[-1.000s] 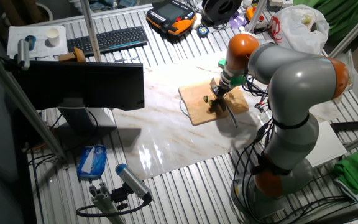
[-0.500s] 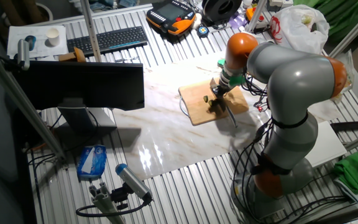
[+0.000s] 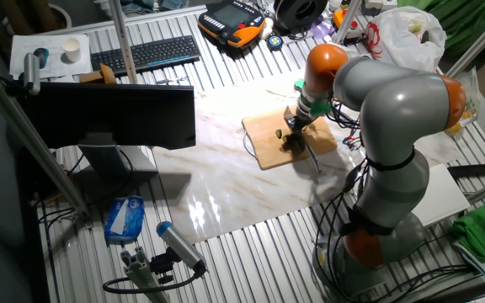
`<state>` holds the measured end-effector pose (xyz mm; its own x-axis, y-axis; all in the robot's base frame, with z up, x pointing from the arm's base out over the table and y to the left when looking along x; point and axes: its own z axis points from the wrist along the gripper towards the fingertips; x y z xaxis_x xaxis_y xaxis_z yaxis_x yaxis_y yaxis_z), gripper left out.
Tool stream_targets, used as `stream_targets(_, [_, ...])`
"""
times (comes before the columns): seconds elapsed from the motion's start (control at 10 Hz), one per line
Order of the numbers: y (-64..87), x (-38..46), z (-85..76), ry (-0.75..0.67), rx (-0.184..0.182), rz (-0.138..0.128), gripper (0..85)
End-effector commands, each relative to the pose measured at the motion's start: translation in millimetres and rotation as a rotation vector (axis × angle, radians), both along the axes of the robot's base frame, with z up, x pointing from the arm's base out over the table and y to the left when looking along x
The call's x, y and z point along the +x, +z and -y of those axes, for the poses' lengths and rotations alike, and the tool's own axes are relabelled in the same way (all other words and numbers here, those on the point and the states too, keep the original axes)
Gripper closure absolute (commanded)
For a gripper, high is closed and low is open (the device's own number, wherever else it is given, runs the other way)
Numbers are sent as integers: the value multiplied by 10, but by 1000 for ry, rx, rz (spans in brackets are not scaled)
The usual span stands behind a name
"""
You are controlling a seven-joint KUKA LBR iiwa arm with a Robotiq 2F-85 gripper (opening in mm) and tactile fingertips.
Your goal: Cut the cucumber into segments
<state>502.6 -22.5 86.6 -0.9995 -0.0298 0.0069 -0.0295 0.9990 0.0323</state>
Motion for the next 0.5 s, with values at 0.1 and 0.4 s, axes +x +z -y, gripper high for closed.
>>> stream_targets(0.1, [7, 1, 0, -3, -1, 0, 843])
stream_targets(0.4, [0, 4, 7, -6, 0, -3, 843])
